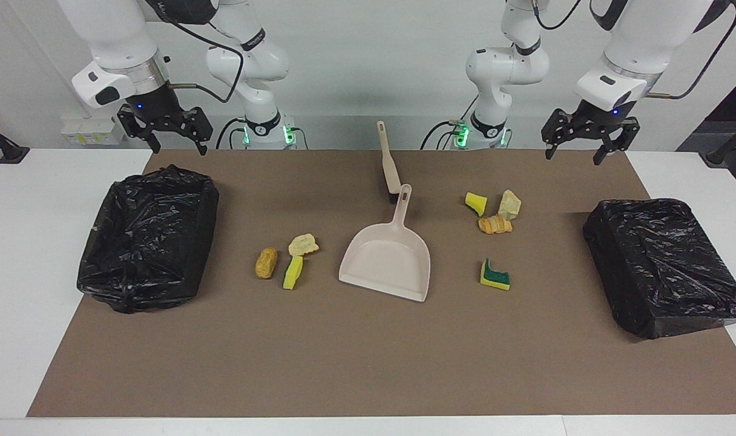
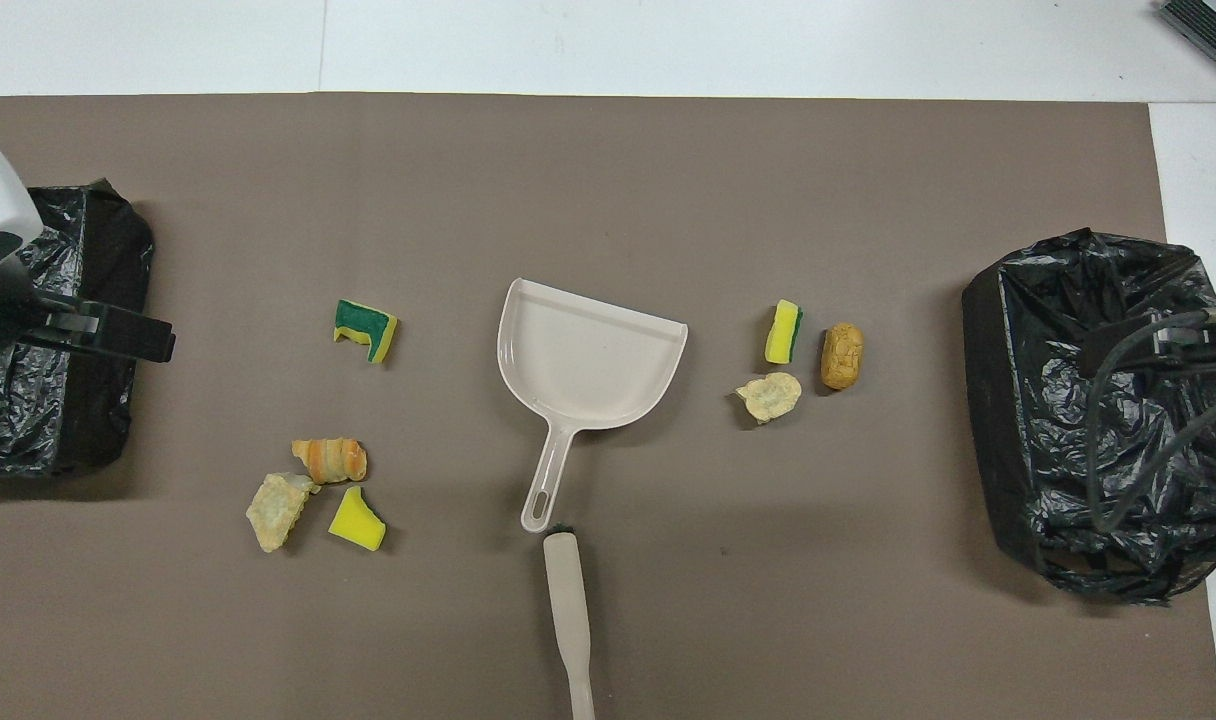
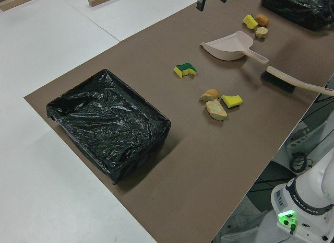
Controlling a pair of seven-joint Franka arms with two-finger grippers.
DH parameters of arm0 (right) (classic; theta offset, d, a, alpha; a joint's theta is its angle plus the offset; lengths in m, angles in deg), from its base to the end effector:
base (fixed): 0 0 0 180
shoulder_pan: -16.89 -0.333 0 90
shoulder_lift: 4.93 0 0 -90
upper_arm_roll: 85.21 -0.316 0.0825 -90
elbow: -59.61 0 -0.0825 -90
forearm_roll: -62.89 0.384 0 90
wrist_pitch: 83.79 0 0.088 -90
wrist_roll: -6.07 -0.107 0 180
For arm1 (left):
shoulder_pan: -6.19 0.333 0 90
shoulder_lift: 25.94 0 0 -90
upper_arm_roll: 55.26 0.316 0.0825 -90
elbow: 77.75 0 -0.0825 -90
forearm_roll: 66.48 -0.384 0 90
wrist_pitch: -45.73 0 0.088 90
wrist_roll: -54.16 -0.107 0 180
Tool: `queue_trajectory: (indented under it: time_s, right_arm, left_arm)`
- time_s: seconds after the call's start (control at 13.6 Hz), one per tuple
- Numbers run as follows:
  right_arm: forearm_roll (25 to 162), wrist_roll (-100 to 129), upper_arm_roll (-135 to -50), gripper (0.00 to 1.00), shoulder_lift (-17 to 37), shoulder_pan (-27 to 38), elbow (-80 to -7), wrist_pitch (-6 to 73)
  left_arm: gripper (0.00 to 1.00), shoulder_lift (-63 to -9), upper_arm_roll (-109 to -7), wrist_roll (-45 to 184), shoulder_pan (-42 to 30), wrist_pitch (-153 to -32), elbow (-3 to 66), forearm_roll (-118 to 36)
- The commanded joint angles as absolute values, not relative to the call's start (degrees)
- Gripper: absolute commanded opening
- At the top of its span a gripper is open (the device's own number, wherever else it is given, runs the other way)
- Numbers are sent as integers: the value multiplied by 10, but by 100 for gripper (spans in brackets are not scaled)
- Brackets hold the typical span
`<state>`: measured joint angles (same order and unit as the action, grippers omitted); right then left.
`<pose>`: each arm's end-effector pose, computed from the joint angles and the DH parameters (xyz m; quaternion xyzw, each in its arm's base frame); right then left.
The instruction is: Sweep and dump trash in bin
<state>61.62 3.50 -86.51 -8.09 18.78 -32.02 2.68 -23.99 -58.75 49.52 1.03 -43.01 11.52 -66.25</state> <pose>0.5308 -0.0076 0.6358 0.9994 -0.0281 -0.0173 0.0120 0.5357 -0.0826 0.6472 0.9932 -0.1158 0.0123 0.0014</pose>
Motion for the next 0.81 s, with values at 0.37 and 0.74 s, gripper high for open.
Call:
queue_trajectory:
  time_s: [0.37,0.74]
  right_arm:
    - [625,30,-868,100,-91,194,-334,38]
    - [625,30,-868,100,-91,194,-334,38]
  left_arm:
    - [100,-222,-601,504,-11,-425,136,-650]
    - [100,-169,-604,555,-73,-436,231,-626]
